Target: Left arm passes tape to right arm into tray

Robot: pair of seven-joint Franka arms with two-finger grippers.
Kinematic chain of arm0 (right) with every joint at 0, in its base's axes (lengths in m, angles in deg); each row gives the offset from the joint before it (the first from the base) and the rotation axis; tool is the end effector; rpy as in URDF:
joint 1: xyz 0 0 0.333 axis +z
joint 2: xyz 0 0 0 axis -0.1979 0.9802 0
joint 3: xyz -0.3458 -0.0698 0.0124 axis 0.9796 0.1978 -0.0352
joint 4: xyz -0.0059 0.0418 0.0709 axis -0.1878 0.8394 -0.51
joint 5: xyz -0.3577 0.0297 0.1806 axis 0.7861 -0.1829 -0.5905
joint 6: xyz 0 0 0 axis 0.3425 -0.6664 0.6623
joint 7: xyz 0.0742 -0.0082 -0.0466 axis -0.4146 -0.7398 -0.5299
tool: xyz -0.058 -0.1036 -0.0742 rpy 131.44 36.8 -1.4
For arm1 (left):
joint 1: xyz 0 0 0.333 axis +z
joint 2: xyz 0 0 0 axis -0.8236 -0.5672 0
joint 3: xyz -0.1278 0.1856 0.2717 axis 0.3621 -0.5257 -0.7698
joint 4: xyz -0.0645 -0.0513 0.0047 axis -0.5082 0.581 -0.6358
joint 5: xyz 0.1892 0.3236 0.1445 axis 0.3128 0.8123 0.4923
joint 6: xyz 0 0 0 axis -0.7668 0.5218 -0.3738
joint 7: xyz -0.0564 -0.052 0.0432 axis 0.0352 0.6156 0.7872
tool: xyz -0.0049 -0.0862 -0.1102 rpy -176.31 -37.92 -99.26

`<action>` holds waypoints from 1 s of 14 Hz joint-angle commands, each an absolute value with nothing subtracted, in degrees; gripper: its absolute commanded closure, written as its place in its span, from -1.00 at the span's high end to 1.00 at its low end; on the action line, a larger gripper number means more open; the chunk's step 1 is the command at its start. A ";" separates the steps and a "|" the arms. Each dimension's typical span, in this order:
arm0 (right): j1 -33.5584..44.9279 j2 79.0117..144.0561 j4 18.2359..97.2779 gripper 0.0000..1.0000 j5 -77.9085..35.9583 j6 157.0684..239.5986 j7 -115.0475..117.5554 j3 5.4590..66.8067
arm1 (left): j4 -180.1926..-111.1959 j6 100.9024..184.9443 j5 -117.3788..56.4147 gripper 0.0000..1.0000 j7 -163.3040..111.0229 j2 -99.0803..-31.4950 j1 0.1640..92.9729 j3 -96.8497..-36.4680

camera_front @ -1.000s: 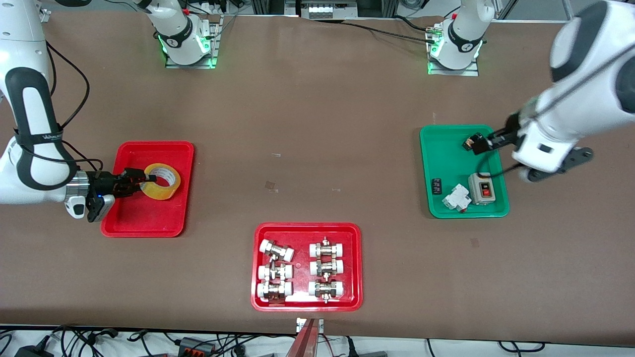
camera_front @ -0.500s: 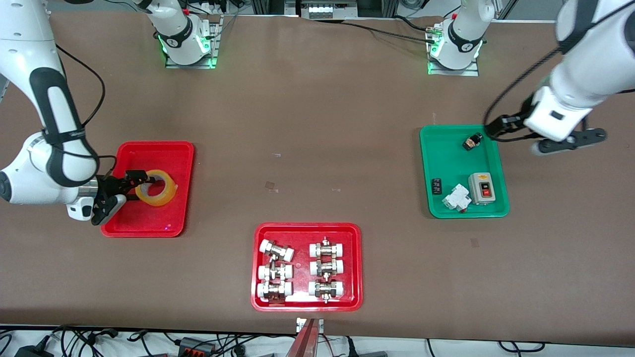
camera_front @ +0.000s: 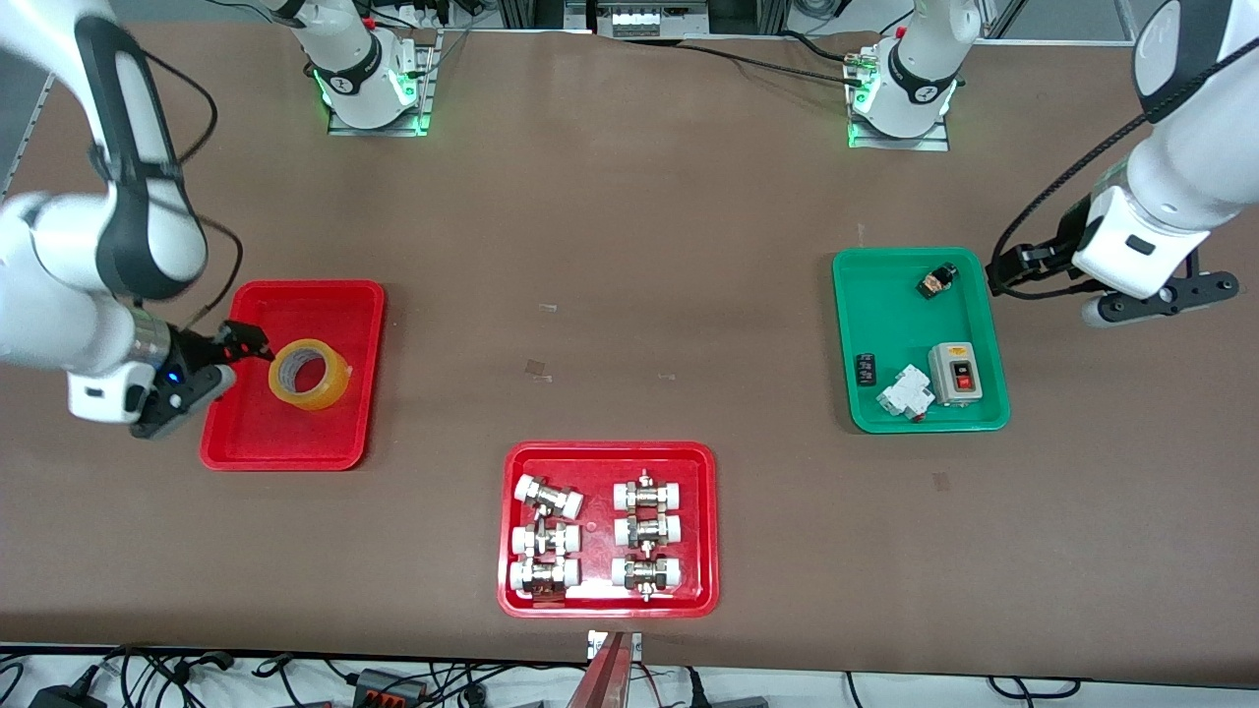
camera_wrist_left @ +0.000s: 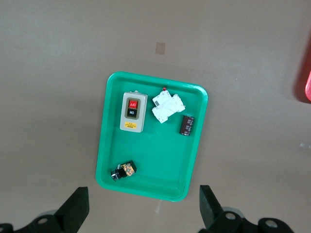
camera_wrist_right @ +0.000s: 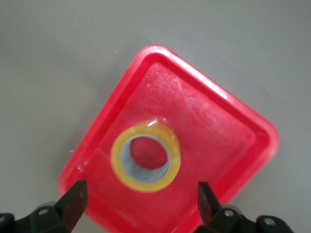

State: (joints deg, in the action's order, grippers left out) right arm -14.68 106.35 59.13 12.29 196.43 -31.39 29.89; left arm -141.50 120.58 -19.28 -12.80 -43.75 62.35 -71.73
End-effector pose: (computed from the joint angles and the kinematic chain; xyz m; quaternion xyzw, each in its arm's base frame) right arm 0.6496 -0.0227 0.3799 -0.9560 -0.2884 0.0308 0.0442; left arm 0.5818 -0.0547 0.5503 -0.9924 -0.1153 0.0380 0.0201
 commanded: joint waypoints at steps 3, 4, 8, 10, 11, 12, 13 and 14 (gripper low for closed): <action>-10.37 92.58 62.62 1.00 16.83 185.84 -9.32 29.81 | -133.69 111.12 -18.77 1.00 -11.86 -45.92 63.18 -70.49; -9.31 90.20 62.62 1.00 17.79 184.16 -4.49 29.72 | -134.48 110.06 -18.77 1.00 -12.28 -44.86 63.26 -70.13; -9.13 83.86 62.27 1.00 17.63 179.49 -0.04 29.63 | -140.37 116.28 -20.79 1.00 -18.61 -41.26 65.28 -70.13; -9.13 83.59 58.95 1.00 17.37 175.55 0.48 29.72 | -145.36 118.73 -20.79 1.00 -18.88 -38.10 65.29 -70.13; -9.39 84.28 55.97 1.00 17.36 173.00 2.31 29.72 | -148.61 120.66 -20.79 1.00 -18.97 -36.08 65.29 -70.13; -9.48 85.42 53.33 1.00 17.71 171.24 4.07 29.80 | -149.16 121.20 -20.79 1.00 -18.97 -35.63 65.29 -70.13; -9.31 86.22 51.04 1.00 18.15 169.74 5.39 29.80 | -148.56 121.47 -20.79 1.00 -18.88 -35.88 65.29 -70.13; -9.22 86.83 49.80 1.00 19.37 170.25 5.93 29.72 | -148.03 121.56 -20.26 1.00 -18.79 -36.32 65.20 -70.13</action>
State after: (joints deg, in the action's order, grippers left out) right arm -9.10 84.15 54.85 17.47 172.37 3.49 30.04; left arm -145.82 119.91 -19.74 -17.28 -38.68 64.29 -70.61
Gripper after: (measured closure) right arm 0.000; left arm 0.000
